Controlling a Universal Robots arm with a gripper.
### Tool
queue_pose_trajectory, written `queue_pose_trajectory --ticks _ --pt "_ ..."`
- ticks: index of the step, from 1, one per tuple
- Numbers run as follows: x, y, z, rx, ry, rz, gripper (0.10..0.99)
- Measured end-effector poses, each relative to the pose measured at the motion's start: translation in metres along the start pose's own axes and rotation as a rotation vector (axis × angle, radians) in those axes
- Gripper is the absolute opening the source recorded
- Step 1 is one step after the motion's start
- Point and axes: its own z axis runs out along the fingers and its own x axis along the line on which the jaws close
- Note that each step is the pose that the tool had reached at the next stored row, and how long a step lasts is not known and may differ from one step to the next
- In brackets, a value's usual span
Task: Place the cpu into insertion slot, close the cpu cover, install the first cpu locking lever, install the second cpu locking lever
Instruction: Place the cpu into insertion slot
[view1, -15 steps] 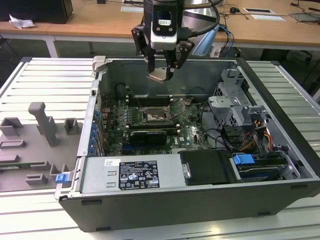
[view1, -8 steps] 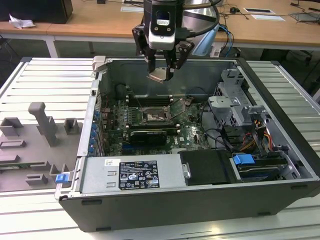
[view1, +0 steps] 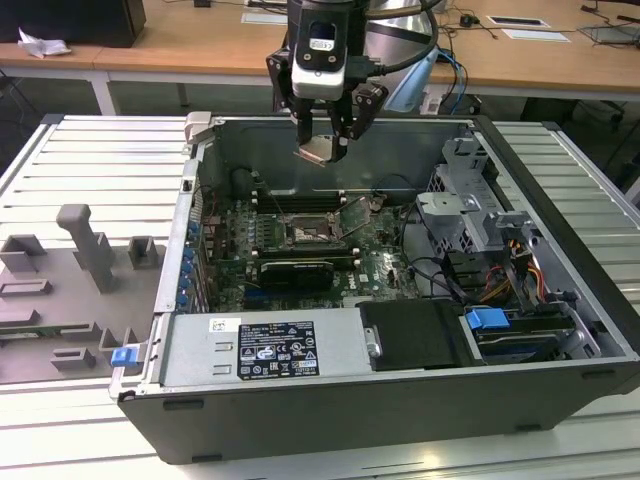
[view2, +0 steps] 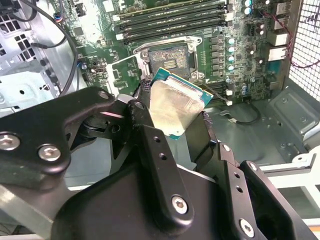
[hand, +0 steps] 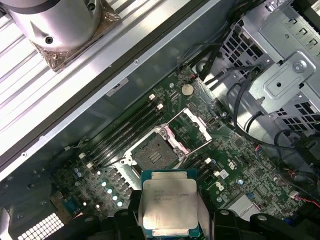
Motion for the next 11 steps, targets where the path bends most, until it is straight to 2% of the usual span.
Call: queue_pose_trajectory --ticks 11 --pt "0.0000 0.0000 0.0001 -0.001 -0.0057 0.063 0.525"
